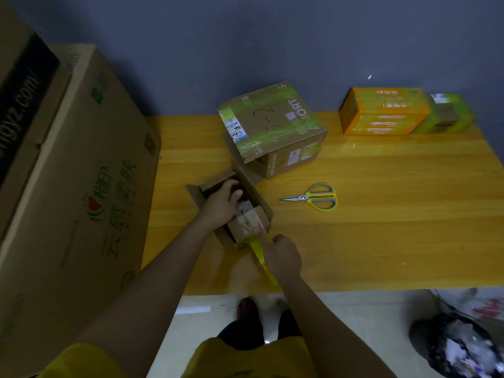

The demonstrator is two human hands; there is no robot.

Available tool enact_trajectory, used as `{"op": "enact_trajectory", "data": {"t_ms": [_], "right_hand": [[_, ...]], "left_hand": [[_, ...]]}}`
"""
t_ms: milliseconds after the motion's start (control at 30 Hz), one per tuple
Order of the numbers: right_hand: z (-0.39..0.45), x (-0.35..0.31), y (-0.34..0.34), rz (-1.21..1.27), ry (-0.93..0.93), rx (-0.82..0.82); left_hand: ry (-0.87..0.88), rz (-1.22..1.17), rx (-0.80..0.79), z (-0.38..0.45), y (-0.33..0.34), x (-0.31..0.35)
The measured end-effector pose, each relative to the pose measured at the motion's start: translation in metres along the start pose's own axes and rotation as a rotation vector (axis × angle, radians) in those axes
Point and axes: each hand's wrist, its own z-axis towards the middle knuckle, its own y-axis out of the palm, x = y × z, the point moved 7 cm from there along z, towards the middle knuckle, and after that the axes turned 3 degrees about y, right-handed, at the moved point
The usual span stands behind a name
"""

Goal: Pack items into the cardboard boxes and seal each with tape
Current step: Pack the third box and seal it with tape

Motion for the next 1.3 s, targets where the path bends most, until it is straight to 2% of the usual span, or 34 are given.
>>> {"op": "enact_trajectory", "data": {"t_ms": [67,100,133,200,300,400,533,667,767,867,1033,1133,1233,1300], "right_hand": [[0.0,0.001,0.001,0.01,-0.003,0.007],[0.0,0.001,0.001,0.01,-0.004,0.007],[-0.001,0.001,0.001,0.01,-0.003,0.006],[-0.001,0.0,0.001,0.012,-0.001,0.005],[-0.001,0.0,0.001,0.016,0.003,0.004],[-0.001,0.002,0.002,0.025,0.002,0.004],[-0.001,0.002,0.003,0.024,-0.006,0.003],[-0.001,0.004,0.004,0.041,-0.005,-0.007],[-0.002,0.007,0.004,0.058,-0.007,-0.043],[-0.001,0.011,0.001,0.085,-0.05,-0.111],[-0.008,0.02,-0.001,0.263,-0.22,-0.294],[-0.008,0.014,-0.007,0.23,-0.287,-0.218],[0.002,0.015,-0.009,0.162,-0.213,-0.137],[0.007,0.026,-0.01,0.094,-0.148,-0.076]], "left_hand": [[0.175,0.205,0.274,-0.01,-0.02,0.015],[0.284,0.27,0.373,-0.02,-0.025,0.026],[0.364,0.306,0.4,-0.028,-0.023,0.035],[0.408,0.403,0.301,-0.037,-0.004,0.044],[0.253,0.57,0.121,-0.03,0.026,0.032],[0.152,0.639,0.097,-0.024,0.033,0.023],[0.06,0.565,0.035,-0.026,0.034,0.022],[0.064,0.372,0.022,-0.022,0.031,0.018],[0.029,0.308,-0.05,-0.017,0.031,0.013],[0.021,0.166,-0.096,-0.01,0.035,0.004],[0.053,0.06,-0.049,-0.006,0.03,0.002],[0.074,0.052,-0.007,-0.003,0.03,0.001],[0.083,0.1,0.074,0.0,0.024,0.004],[0.119,0.137,0.059,0.003,0.022,0.008]]}}
